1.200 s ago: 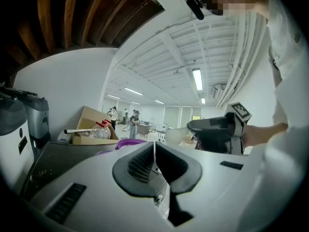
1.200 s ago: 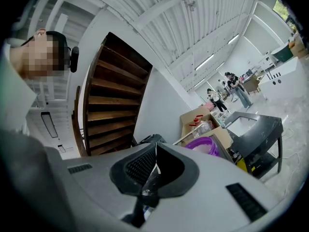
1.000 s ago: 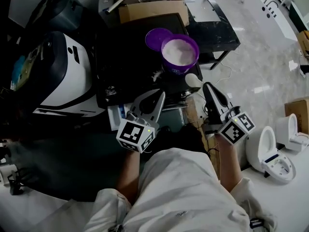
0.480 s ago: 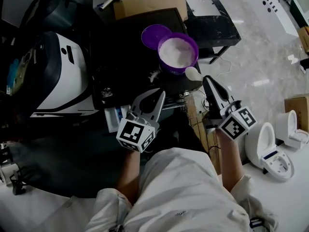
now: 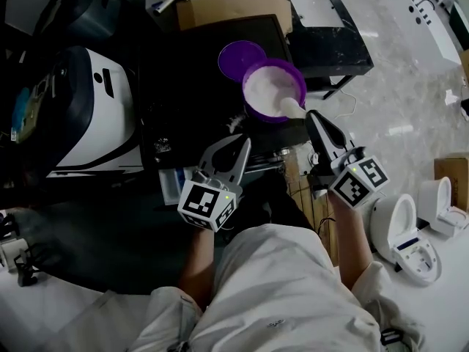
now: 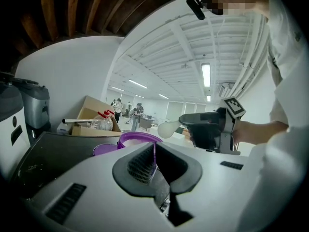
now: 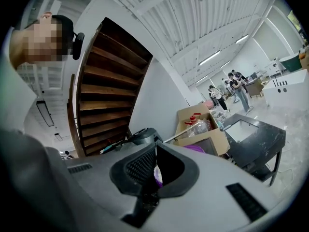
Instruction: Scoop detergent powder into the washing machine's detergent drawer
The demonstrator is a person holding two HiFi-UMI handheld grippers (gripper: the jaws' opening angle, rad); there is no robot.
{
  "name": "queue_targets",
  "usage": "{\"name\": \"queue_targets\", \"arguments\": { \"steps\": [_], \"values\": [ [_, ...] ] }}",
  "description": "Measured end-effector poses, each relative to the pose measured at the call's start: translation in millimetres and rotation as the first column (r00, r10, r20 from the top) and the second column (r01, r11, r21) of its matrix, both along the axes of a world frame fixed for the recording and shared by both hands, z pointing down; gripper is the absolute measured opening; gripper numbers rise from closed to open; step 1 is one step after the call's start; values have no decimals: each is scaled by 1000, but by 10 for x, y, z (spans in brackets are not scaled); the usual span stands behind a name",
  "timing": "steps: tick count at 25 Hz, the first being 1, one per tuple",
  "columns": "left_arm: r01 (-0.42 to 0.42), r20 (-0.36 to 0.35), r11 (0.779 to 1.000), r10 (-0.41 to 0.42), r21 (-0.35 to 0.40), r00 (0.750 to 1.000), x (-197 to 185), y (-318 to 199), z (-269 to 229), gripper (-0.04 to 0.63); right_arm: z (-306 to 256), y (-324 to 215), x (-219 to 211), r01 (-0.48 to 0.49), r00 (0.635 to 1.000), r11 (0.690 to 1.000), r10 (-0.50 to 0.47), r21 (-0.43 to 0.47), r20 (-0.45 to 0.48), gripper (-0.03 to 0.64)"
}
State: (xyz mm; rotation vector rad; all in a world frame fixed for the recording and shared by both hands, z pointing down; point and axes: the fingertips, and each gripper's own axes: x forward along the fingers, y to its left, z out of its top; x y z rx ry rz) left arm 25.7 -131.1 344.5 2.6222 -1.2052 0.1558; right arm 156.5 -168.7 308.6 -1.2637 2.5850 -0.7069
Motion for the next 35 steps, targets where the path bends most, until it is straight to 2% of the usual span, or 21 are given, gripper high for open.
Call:
{"name": "queue_targets", "arguments": {
  "steps": [10,15,24,35],
  "values": [
    [47,5,998,-47,-33,999,-6,-200,124,25,149,-357,-33,48,997,999,-49,-21,-61,11],
    [60,7,997,-60,-53,998,16,-276,191,25,243,-516,-52,66,989,997,-69,-28,-130,12],
    [73,11,994,-73,-77,997,56,-412,294,25,416,-752,-115,90,961,994,-103,-63,-256,11],
    [86,23,992,-84,-93,996,53,-514,385,25,610,-919,-214,115,903,989,-144,-95,-405,8]
  ]
}}
